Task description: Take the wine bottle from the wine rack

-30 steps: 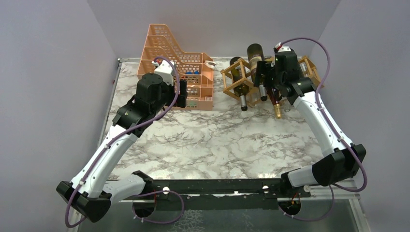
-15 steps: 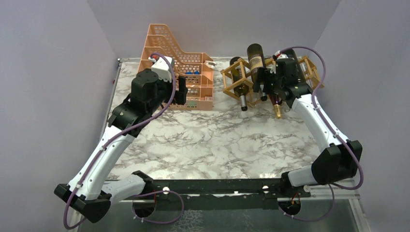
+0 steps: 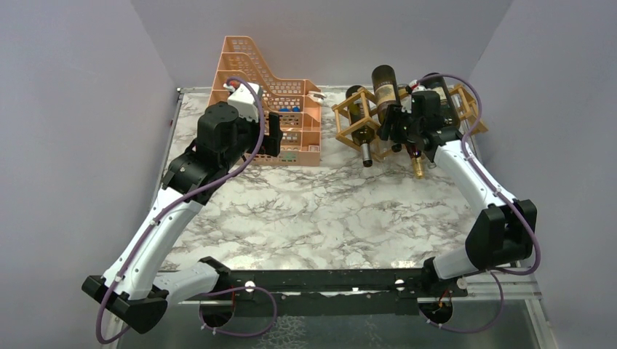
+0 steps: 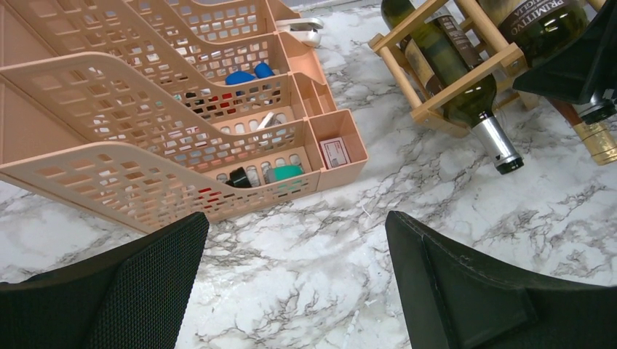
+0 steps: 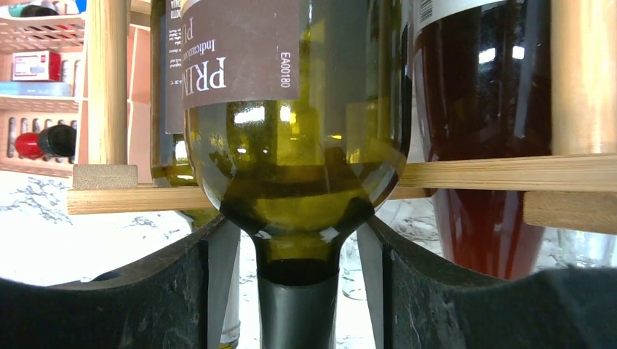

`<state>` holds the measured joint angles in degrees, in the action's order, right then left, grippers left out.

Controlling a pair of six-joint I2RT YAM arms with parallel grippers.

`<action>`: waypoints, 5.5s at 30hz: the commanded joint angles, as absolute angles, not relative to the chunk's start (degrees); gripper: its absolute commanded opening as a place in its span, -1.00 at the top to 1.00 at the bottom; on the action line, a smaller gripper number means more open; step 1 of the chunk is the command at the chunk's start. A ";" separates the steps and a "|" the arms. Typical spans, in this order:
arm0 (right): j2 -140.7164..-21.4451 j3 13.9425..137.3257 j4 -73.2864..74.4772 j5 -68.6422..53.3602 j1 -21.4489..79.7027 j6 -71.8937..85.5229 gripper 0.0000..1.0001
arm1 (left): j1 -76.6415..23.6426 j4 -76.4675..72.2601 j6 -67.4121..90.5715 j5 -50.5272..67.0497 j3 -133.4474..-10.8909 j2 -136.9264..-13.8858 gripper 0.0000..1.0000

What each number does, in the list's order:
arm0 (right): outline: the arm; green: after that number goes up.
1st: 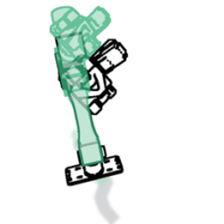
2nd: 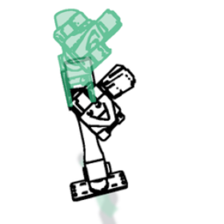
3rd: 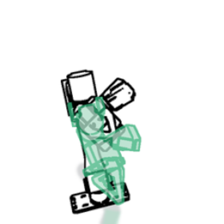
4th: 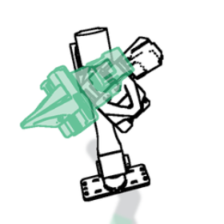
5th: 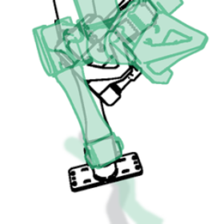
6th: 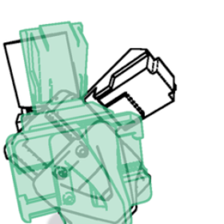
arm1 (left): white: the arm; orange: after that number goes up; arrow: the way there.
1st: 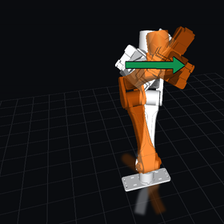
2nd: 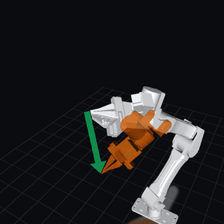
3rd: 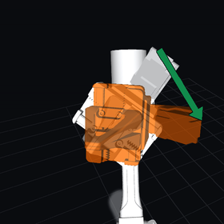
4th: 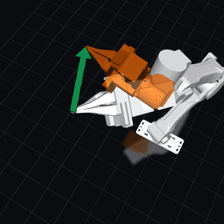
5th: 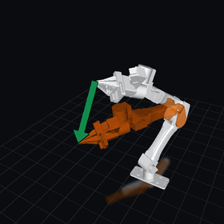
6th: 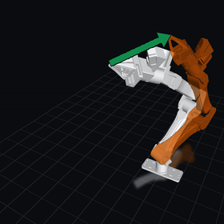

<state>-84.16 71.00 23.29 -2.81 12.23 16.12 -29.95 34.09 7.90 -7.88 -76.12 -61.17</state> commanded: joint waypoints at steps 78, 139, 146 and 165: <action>-81.46 76.09 34.79 -48.42 22.67 11.83 0.83 | -31.71 29.69 -13.69 21.77 -66.24 -60.12 -0.98; -86.50 70.03 41.81 -51.47 41.89 5.36 0.89 | -53.89 17.15 -52.08 9.83 -44.72 -62.53 -0.97; -86.73 70.55 41.61 -51.78 42.01 5.43 0.88 | -54.31 17.14 -50.86 10.81 -45.59 -64.26 -0.89; -84.86 78.07 42.47 -35.63 40.79 9.55 -0.64 | -54.40 -1.88 -39.34 2.04 -33.70 -53.67 -0.06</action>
